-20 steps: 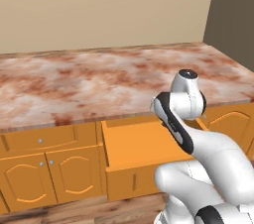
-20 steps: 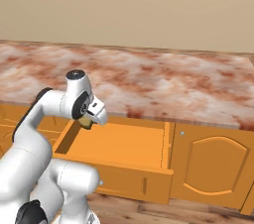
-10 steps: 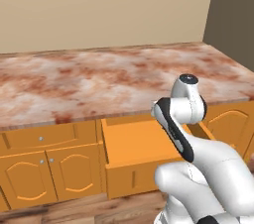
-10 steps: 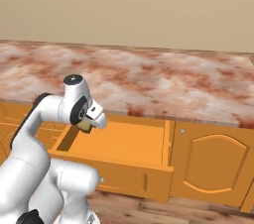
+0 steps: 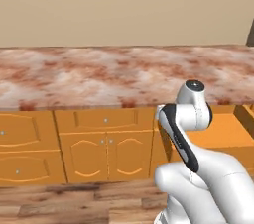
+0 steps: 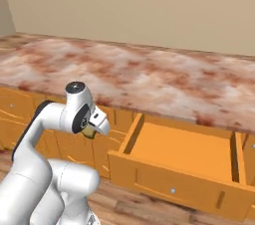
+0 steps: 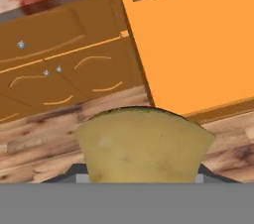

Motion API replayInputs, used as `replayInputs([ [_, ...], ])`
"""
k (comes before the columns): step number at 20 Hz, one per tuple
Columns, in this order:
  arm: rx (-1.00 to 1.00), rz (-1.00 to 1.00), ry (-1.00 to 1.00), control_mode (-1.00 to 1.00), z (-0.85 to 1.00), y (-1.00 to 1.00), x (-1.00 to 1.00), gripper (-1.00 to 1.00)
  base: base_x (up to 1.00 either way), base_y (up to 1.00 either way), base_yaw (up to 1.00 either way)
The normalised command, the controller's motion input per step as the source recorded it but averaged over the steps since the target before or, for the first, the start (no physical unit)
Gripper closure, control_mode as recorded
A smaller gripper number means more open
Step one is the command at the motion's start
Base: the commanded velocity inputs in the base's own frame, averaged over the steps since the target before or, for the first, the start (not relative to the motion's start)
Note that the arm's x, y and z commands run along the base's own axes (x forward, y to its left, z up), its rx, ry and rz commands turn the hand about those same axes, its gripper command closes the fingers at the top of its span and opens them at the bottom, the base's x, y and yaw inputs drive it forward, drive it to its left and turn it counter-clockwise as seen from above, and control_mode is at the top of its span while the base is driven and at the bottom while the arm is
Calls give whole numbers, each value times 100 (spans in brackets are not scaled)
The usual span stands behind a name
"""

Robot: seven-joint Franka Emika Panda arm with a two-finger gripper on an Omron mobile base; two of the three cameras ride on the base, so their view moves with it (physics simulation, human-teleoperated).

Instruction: Restock the sink supplies by placing the sponge and soap dispenser on the counter and next to the sink. Make sure the soap dispenser is upright.

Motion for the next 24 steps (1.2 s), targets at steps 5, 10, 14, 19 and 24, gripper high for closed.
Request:
replayInputs([
  [5,0,0,0,100,0,0,0,100,0,100,46],
  [10,0,0,0,100,0,0,0,100,0,100,49],
  [14,0,0,0,100,0,0,0,100,0,100,49],
  [19,0,0,0,100,0,0,0,100,5,100,48],
  [24,0,0,0,100,0,0,0,100,16,100,49],
])
